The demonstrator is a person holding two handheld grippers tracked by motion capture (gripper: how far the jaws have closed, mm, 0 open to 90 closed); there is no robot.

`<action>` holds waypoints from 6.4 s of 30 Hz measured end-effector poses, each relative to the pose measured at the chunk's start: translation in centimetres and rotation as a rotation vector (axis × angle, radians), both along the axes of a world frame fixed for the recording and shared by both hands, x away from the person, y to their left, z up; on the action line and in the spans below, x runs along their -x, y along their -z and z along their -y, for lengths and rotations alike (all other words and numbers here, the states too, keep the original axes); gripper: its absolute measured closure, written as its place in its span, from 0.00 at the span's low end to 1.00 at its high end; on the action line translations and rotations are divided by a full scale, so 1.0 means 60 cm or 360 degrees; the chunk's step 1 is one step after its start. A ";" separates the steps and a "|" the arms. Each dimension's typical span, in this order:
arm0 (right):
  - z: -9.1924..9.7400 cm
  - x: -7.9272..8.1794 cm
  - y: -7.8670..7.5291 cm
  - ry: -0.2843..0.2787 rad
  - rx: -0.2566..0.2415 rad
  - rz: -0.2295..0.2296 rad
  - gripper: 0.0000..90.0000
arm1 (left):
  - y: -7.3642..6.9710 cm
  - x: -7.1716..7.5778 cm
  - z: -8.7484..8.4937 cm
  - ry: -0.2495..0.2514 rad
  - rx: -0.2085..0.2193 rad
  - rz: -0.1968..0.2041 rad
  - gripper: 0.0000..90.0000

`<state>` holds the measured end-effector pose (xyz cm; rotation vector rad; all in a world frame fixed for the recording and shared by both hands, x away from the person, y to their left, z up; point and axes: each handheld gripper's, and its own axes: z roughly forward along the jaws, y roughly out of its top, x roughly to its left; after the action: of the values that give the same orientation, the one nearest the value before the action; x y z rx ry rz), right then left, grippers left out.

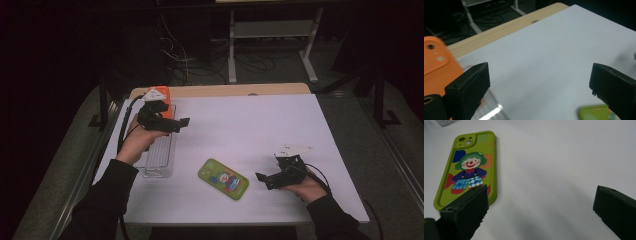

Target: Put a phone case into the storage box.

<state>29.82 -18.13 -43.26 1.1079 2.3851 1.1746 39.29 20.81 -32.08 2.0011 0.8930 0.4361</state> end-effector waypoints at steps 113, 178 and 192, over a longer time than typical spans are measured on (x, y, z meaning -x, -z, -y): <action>-0.203 -0.019 -0.021 -0.0395 0.0347 -0.0233 0.00 | 0.144 0.147 0.040 0.0383 0.0111 -0.0045 0.03; -0.119 -0.100 -0.059 -0.0720 0.0500 -0.0181 0.17 | 0.119 0.130 0.061 0.0492 -0.0063 -0.0112 0.03; -0.089 -0.109 -0.080 -0.0863 0.0482 -0.0134 0.17 | 0.068 0.072 0.126 0.0878 -0.0169 -0.0151 0.03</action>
<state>36.38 -12.81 -38.48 0.4327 2.9077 0.8625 34.96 13.25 -36.15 2.2705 0.3453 0.0765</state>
